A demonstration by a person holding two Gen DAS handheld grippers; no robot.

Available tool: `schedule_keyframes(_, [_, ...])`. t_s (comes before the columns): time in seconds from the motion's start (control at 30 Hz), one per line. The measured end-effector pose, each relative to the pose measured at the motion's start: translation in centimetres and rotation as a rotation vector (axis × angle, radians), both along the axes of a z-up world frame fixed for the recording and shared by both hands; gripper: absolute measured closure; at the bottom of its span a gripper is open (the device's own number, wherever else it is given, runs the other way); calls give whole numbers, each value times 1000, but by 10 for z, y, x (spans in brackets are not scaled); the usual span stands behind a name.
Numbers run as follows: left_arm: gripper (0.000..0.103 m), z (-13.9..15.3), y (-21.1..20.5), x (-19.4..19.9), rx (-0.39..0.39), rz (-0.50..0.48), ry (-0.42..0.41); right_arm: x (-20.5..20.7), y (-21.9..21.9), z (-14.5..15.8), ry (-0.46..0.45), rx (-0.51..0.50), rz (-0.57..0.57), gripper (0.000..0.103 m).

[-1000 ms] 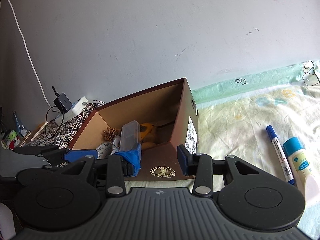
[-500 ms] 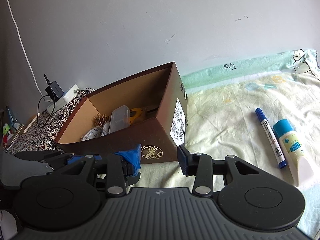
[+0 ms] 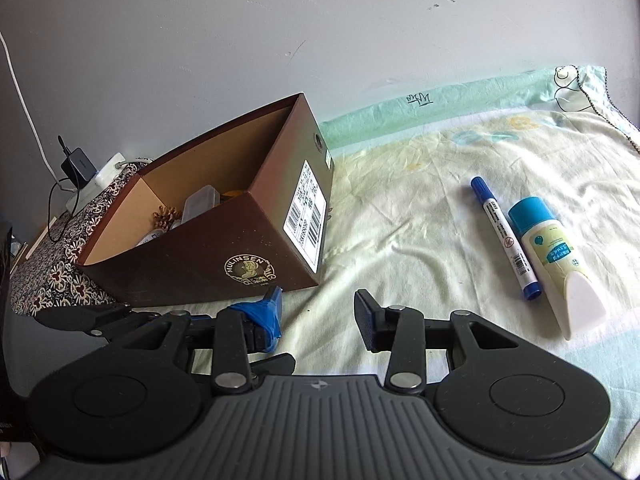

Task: Organize rigid objects
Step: 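Move the right tool to the blue-capped marker and close on it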

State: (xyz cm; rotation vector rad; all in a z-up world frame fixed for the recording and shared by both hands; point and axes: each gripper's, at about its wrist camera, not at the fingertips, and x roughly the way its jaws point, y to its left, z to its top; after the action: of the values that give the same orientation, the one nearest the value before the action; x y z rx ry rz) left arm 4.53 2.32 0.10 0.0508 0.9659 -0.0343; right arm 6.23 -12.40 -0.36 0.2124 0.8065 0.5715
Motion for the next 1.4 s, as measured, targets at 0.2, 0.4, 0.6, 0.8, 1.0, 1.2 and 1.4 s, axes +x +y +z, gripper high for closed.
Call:
schedule_keyframes(0.2, [31,-10,-21,4,-58,-100,17,3,-25,-13,25,2,-55,79])
schedule_keyframes(0.4, [30,-12,-46,11,-89,-188,-7,11,-48,-18,31,-4,-113,79])
schedule_keyframes(0.6, [30,-16,-58,20,-126,-231,-14,26,-67,-26,30,-15,-167,79])
schedule_keyframes(0.8, [30,-18,-63,28,-134,-249,-59,45,-72,-30,-16,-45,-190,80])
schedule_keyframes(1.0, [31,-24,-65,38,-144,-248,-71,70,-68,-40,-16,-57,-176,82])
schedule_keyframes(1.2, [35,-31,-61,47,-172,-237,-56,85,-61,-47,-8,-80,-158,84])
schedule_keyframes(1.4, [38,-36,-58,50,-185,-232,-47,98,-56,-56,34,-89,-165,88])
